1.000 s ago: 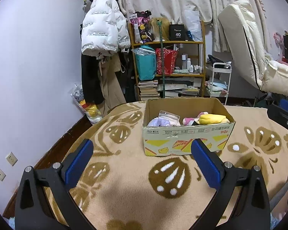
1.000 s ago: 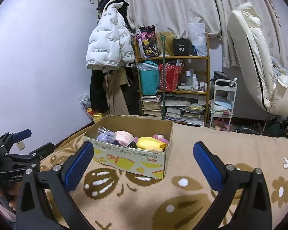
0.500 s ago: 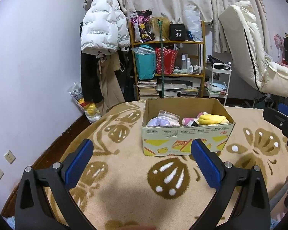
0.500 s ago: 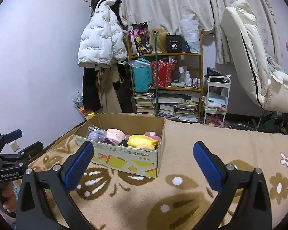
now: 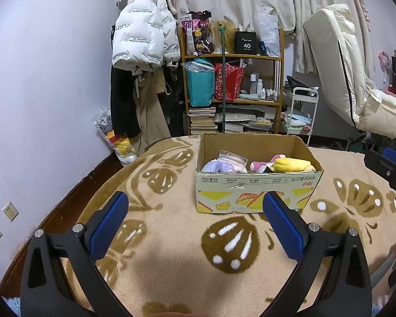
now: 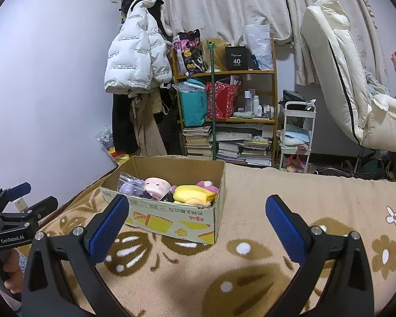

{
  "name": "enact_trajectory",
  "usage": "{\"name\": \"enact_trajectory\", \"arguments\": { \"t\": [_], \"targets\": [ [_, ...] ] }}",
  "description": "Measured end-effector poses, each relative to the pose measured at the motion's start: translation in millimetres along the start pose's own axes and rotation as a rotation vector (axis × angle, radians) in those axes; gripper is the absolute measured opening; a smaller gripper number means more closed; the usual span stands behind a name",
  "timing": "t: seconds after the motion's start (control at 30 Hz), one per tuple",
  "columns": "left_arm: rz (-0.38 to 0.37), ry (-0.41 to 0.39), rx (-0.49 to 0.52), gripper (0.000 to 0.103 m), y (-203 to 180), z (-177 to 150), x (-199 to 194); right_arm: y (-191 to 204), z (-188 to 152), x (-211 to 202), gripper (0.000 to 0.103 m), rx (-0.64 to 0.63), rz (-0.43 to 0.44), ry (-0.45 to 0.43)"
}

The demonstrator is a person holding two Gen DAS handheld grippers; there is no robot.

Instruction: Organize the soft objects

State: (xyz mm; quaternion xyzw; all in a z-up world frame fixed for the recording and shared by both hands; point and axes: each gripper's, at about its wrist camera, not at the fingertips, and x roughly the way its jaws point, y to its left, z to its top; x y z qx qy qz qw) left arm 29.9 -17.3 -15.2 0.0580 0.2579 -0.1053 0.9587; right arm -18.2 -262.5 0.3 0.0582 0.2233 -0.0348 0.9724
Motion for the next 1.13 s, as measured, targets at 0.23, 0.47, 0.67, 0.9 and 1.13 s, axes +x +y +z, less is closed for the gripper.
{"name": "enact_trajectory", "arguments": {
  "t": [0.23,0.47,0.67,0.9,1.13],
  "targets": [
    [-0.010,0.007,0.016,0.101,-3.7,-1.3,0.3,0.5,0.1,-0.1,0.103,0.002,-0.001,0.000],
    [-0.012,0.009,0.016,0.101,-4.8,-2.1,0.6,0.7,0.3,0.4,0.103,0.002,-0.003,0.001],
    [-0.022,0.006,0.018,0.101,-4.8,-1.4,0.3,2.0,0.1,0.9,0.103,0.003,-0.004,0.001],
    [-0.019,0.006,0.019,0.101,-6.2,-2.9,0.0,1.0,0.4,0.1,0.103,0.003,-0.003,0.001],
    [-0.022,0.006,0.020,0.101,-5.6,-2.6,0.1,1.9,-1.1,1.2,0.103,0.004,-0.001,0.006]
  ]
}}
